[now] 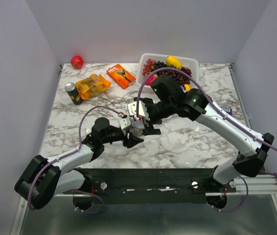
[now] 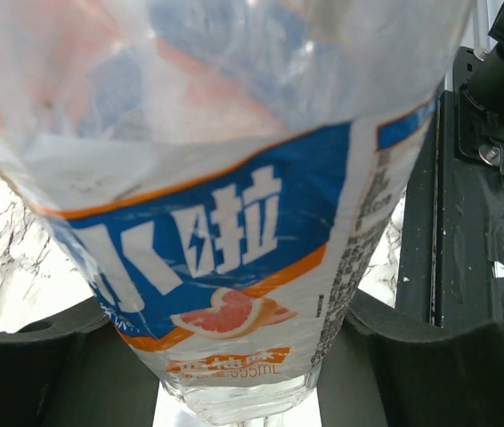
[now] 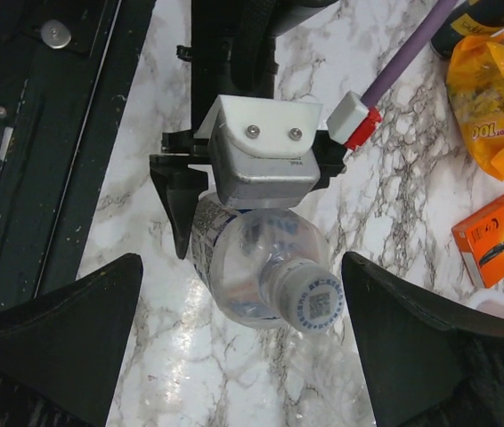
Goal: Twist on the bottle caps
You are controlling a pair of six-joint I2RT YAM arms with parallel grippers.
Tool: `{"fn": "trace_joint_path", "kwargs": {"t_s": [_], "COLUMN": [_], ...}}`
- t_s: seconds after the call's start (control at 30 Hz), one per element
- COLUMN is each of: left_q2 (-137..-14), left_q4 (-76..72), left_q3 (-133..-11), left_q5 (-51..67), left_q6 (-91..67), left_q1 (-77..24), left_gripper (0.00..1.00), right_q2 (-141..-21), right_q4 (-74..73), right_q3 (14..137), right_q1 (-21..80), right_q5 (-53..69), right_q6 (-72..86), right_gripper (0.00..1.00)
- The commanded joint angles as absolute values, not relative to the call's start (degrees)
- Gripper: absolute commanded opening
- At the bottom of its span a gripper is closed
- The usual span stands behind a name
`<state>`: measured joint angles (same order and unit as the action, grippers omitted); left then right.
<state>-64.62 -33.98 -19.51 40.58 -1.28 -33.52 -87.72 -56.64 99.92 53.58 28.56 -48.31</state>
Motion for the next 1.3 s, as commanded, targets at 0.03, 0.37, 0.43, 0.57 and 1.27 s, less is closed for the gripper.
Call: {"fn": "trace_joint_path", "kwargs": {"t_s": [0.03,0.37,0.43,0.57,1.27], "left_q2": [-64.77,-65.48,-66.0,-66.36,-62.94], "left_q4": [-33.93,-37.7,-38.14,-38.15,-18.56], "left_q3": [-21.8,-22.76,-23.2,-23.29,-28.65], "left_q5": [42.28,39.47,39.03,38.58,42.89], "left_q6": [-0.26,-4.39,-5.88,-6.06,5.89], "left_q1": [-33.66,-29.45,-27.78,-25.93,-31.19], "left_gripper": [0.0,0.0,0.0,0.0,0.0], "right_q2": [-87.89,-85.87,-84.65,-82.18,-85.78], "right_q4": [-55.29,-58.09,-59.06,-61.6,-53.88], "right_q3": [97.47,92.46,91.24,89.48,102.32], "right_q1": [53.88,53.96,53.88,53.88,47.29], "right_q5": [27.78,20.66,20.13,18.81,35.93], "right_q6": [-50.54,-49.13,-48.35,-46.94,-45.78], "right_gripper": [1.0,0.99,0.99,0.99,0.98]}}
